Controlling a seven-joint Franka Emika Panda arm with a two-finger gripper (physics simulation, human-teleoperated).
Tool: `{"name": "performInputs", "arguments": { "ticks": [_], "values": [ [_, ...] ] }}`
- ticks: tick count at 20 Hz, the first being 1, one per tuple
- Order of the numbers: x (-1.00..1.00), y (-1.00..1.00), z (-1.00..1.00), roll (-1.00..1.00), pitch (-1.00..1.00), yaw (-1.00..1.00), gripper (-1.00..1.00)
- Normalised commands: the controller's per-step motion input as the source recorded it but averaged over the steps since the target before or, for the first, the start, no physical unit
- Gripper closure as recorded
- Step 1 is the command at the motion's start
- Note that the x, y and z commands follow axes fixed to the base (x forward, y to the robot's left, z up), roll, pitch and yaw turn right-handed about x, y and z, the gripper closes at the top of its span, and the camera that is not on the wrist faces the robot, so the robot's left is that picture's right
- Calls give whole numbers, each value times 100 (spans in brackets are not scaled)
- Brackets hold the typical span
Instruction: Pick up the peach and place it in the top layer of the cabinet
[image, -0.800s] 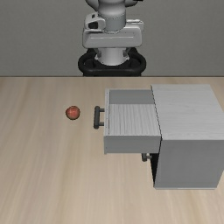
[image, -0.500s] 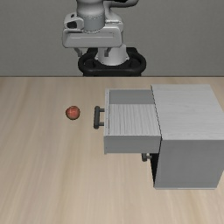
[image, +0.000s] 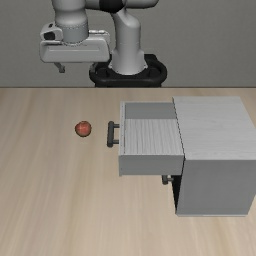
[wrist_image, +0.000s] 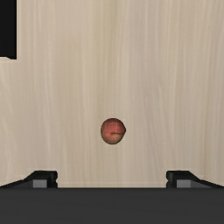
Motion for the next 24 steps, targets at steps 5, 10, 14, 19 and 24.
{"name": "performInputs", "arguments": {
  "ticks": [5,10,14,19,24],
  "values": [
    [0,0,-100,0,0,0,-100],
    [0,0,-100,0,0,0,-100],
    [0,0,-100,0,0,0,-100],
    [0,0,-100,0,0,0,-100],
    [0,0,0,0,0,0,100]
  ]
}}
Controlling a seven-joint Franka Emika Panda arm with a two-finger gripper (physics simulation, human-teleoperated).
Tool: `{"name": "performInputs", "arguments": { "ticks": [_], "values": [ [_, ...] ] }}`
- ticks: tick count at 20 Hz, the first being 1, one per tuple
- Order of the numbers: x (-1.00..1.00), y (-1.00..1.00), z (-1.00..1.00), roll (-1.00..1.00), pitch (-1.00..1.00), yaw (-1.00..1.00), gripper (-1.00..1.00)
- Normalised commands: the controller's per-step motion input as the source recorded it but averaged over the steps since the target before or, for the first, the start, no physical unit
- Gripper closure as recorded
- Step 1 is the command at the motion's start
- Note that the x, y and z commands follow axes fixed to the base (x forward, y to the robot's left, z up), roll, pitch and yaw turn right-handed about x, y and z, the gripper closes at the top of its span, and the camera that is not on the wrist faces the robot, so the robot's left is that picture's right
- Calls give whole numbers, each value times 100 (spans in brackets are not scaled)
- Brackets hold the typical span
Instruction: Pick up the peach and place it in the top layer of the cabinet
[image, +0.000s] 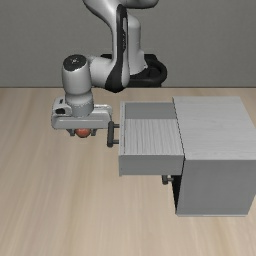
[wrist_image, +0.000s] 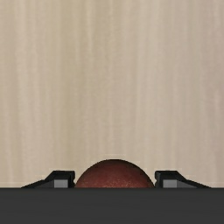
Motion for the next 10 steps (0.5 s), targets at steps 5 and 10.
{"name": "performInputs", "arguments": {
  "ticks": [5,10],
  "values": [
    [0,0,20,0,0,0,100],
    [0,0,40,0,0,0,100]
  ]
}}
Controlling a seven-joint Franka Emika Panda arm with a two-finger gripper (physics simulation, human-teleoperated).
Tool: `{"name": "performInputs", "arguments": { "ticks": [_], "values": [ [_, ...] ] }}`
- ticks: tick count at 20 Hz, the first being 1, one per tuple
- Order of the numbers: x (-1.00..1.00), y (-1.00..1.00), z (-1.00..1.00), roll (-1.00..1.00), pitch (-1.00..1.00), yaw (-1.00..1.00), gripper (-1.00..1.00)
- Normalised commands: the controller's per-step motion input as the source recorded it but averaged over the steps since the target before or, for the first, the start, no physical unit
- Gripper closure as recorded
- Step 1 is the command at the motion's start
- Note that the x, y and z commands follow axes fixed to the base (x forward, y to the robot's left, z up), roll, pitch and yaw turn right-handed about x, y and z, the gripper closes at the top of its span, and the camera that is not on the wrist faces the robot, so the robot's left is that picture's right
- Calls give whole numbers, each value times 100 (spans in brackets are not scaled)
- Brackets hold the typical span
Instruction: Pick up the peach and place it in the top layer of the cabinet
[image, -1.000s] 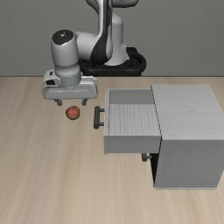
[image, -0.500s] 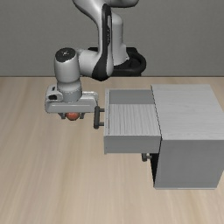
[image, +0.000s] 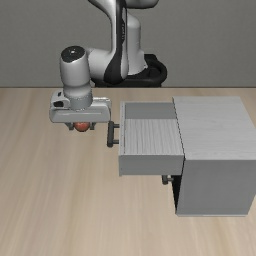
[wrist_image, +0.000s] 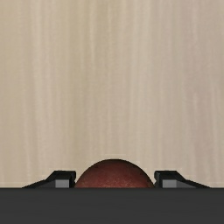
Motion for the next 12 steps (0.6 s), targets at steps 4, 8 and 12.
{"name": "performInputs", "arguments": {
  "ticks": [4,8,12],
  "values": [
    [0,0,100,0,0,0,100],
    [0,0,100,0,0,0,100],
    [0,0,100,0,0,0,100]
  ]
}}
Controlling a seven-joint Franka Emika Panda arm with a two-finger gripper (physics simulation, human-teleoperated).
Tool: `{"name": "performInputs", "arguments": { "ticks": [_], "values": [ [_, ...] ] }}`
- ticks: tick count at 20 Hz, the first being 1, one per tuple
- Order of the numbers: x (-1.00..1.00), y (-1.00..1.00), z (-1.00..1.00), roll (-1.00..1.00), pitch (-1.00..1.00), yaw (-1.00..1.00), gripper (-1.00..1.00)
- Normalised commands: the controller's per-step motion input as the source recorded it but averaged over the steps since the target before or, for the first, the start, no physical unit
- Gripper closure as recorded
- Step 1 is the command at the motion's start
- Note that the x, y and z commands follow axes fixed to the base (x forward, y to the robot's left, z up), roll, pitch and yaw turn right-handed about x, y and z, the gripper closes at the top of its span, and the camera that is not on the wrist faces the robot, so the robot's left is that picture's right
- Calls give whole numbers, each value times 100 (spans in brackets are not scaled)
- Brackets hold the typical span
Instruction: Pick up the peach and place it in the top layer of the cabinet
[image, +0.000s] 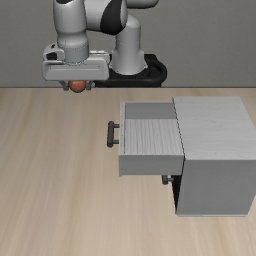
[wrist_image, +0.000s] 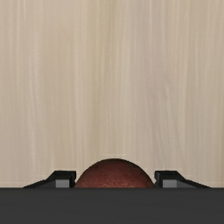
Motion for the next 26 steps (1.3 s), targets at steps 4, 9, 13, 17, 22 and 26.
{"name": "performInputs", "arguments": {
  "ticks": [4,9,13,17,22,26],
  "values": [
    [0,0,100,0,0,0,100],
    [0,60,40,0,0,0,100],
    [0,100,0,0,0,0,100],
    [0,100,0,0,0,0,100],
    [0,100,0,0,0,0,100],
    [100,25,0,0,0,0,100]
  ]
}}
